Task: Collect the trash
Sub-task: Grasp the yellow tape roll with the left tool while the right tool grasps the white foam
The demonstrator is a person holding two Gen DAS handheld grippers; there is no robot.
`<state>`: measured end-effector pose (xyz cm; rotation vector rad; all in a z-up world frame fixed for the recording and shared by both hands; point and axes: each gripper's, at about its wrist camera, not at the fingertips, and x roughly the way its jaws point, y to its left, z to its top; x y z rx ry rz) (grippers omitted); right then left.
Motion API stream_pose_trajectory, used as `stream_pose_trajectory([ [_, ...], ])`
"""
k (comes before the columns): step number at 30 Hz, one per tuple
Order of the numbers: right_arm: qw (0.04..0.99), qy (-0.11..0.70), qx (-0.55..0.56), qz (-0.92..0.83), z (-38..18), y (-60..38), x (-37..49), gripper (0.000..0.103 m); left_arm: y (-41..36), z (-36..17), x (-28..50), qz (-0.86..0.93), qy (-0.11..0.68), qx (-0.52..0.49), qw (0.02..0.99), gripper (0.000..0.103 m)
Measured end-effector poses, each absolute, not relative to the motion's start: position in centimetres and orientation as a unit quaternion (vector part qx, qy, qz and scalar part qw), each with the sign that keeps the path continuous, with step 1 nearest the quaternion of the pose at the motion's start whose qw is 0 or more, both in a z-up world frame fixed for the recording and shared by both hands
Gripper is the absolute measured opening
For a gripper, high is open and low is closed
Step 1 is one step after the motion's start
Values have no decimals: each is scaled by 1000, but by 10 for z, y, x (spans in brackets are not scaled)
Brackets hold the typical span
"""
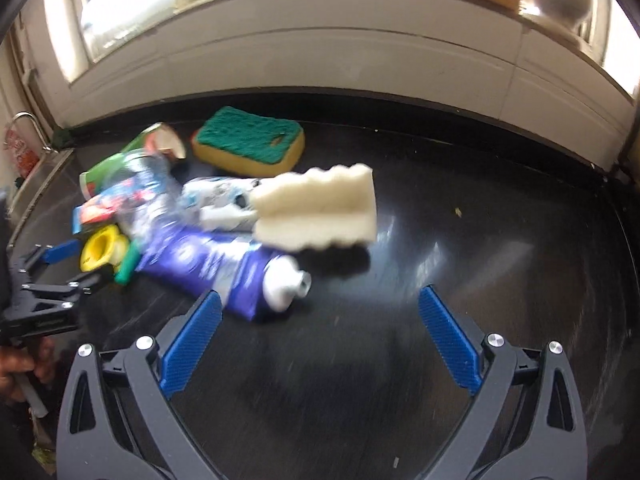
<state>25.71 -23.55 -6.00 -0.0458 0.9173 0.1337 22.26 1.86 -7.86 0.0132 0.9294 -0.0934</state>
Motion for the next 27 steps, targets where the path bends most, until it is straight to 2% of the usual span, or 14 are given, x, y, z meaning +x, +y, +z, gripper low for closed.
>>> stream_pose_trajectory([
  [8, 887, 457, -36, 60, -69, -227, 302, 96, 24, -82, 241, -47, 453, 15, 890, 94],
  [10, 885, 460, -38, 60, -71, -225, 308, 96, 24, -81, 242, -49, 450, 15, 891, 89],
  [12, 885, 461, -44, 55, -75, -222, 313, 96, 22, -80, 244, -47, 446, 21, 894, 71],
  [13, 886, 459, -44, 53, -75, -221, 313, 96, 21, -79, 243, -45, 443, 25, 895, 67],
  [14, 886, 459, -40, 54, -76, -222, 313, 87, 22, -79, 245, -43, 441, 29, 896, 58],
  [15, 884, 463, -34, 60, -76, -222, 315, 70, 21, -78, 245, -42, 439, 33, 897, 55],
  [16, 883, 464, -30, 60, -78, -224, 313, 68, 21, -77, 243, -44, 439, 32, 897, 55],
  [18, 886, 459, -38, 58, -76, -223, 308, 53, 21, -77, 239, -42, 439, 34, 897, 55],
  [23, 896, 440, -34, 52, -62, -222, 287, 40, 17, -77, 231, -46, 444, 25, 895, 54],
  [27, 906, 419, -23, 54, -45, -224, 264, 37, 21, -66, 211, -48, 439, 21, 897, 54],
])
